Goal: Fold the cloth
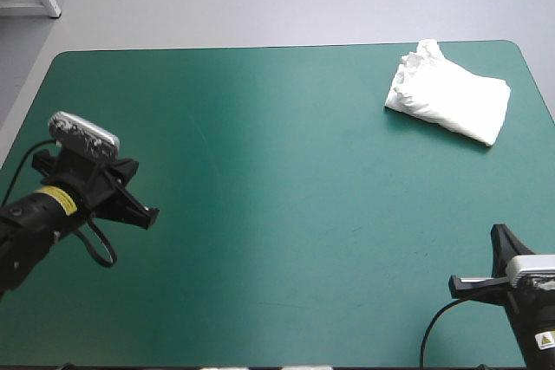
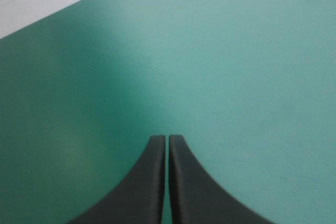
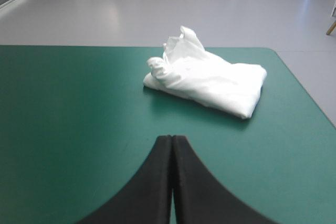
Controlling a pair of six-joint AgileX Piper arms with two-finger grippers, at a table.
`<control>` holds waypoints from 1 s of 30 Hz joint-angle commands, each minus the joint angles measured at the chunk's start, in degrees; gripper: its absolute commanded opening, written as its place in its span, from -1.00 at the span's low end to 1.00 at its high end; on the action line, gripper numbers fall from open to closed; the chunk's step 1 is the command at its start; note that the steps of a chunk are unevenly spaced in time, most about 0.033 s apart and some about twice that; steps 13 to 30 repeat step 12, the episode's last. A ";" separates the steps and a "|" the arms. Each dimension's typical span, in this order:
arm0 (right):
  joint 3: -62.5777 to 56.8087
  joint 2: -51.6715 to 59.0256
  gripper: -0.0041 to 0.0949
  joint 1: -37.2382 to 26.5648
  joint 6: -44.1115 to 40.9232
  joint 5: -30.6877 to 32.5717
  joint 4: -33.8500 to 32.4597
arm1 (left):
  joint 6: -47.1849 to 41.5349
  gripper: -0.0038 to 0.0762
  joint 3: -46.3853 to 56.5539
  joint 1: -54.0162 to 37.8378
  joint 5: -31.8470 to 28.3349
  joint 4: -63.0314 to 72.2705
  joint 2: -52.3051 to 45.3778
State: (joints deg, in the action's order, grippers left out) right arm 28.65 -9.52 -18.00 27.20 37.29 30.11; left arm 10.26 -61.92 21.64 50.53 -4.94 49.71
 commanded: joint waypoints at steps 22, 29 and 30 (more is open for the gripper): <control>-9.35 0.91 -0.95 -0.16 6.44 -11.23 1.79 | 1.30 -0.86 34.23 0.02 -32.41 0.22 -13.40; -9.35 0.91 -0.95 -0.16 6.44 -11.23 1.79 | 1.30 -0.86 34.23 0.02 -32.41 0.22 -13.40; -9.35 0.91 -0.95 -0.16 6.44 -11.23 1.79 | 1.30 -0.86 34.23 0.02 -32.41 0.22 -13.40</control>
